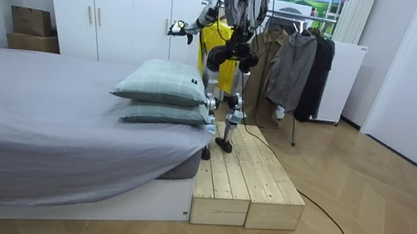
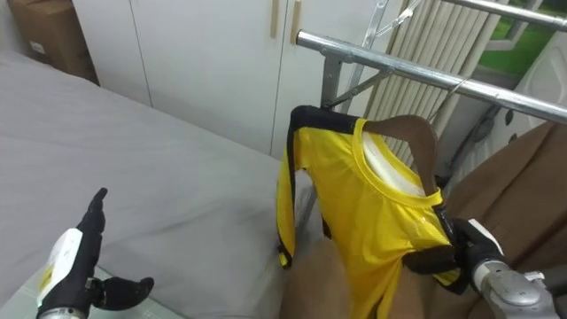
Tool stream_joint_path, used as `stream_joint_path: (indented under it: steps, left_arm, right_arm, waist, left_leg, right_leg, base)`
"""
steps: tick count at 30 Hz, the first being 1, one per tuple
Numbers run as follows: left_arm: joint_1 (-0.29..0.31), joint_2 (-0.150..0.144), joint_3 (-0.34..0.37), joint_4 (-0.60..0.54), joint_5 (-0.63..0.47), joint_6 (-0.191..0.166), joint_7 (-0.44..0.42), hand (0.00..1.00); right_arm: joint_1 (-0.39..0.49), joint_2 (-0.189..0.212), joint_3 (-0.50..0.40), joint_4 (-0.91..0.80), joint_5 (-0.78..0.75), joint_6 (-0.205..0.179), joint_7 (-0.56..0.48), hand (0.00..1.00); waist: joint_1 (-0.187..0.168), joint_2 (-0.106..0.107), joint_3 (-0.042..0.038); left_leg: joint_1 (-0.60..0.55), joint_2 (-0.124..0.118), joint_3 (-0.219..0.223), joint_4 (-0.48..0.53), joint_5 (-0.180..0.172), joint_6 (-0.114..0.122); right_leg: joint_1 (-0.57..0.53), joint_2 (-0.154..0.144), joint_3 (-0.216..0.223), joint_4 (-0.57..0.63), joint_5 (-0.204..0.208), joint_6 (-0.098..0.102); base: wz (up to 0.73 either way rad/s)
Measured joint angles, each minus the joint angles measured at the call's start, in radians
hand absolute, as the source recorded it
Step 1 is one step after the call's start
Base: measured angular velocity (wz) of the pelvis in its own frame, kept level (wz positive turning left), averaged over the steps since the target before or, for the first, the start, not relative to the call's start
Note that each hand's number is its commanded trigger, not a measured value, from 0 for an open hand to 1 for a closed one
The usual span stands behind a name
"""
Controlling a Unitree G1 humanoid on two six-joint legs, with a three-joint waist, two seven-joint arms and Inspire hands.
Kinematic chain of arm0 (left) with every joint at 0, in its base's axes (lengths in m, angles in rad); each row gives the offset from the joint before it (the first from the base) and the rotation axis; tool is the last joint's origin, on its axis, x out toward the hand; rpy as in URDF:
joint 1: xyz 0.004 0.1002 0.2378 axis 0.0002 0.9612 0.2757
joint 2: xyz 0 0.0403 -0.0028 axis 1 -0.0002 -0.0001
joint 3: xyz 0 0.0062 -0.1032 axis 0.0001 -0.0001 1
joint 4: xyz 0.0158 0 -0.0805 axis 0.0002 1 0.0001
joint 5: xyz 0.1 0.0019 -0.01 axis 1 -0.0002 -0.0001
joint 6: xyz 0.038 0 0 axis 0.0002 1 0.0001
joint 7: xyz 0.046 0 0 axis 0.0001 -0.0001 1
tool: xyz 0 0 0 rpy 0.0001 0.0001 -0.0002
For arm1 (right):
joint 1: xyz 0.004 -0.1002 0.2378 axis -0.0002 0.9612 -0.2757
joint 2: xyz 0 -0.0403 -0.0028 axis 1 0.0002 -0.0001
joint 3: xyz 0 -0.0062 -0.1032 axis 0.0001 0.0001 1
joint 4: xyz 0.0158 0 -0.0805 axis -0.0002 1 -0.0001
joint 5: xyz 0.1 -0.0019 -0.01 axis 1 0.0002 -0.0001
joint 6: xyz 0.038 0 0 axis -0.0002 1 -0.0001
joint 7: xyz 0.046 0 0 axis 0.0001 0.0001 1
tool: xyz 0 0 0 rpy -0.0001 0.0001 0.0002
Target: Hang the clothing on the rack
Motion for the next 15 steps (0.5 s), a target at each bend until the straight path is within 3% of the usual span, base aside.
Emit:
stream_joint_path:
  steps: [15]
  left_arm:
    - [0.0, -0.002, -0.001, -0.014, 0.001, 0.003, -0.016, 0.0]
  right_arm:
    - [0.003, 0.029, 0.0, 0.022, 0.001, 0.01, 0.007, 1.0]
  waist:
    - [0.015, 0.003, -0.002]
  left_leg:
    - [0.01, 0.0, -0.011, 0.0, 0.0, 0.0]
  right_leg:
    - [0.015, -0.001, -0.006, -0.001, -0.001, -0.002]
  base:
    - [0.0]
